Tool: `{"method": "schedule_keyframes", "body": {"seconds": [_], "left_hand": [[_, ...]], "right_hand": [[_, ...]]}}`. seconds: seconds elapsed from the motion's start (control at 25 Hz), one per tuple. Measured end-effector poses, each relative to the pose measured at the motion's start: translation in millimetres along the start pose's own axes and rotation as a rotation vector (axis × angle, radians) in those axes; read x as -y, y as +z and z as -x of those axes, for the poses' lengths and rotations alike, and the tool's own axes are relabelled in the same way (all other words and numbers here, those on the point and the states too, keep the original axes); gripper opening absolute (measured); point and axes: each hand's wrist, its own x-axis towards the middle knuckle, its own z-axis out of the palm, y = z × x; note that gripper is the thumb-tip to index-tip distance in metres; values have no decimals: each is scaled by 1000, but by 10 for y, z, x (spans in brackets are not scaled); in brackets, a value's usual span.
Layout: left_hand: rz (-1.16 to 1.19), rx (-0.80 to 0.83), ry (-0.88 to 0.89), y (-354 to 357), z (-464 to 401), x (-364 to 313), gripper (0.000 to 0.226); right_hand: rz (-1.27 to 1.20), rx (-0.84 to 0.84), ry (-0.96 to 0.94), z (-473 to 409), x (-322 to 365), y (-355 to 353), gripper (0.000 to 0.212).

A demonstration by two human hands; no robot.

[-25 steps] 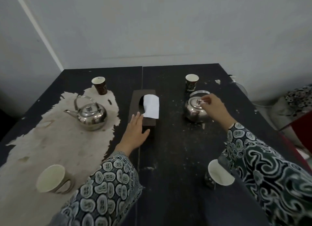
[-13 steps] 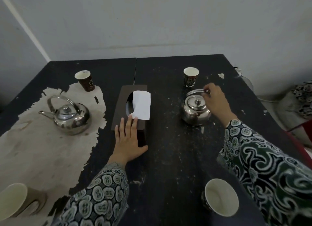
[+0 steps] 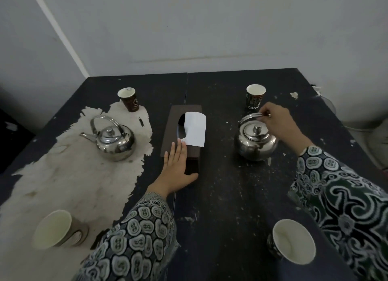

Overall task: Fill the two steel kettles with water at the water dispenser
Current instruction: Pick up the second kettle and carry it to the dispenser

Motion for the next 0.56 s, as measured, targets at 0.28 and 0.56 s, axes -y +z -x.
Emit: {"method": "schedule_keyframes", "body": {"seconds": [0.28, 0.56], "left_hand": [[533, -296, 118, -715, 480, -346, 61], [545, -435, 261, -1622, 1514, -505, 29]], "right_hand": [[-37, 114, -338, 425, 972, -455, 5], [-139, 254, -641, 1182, 2281, -558, 6]]}}
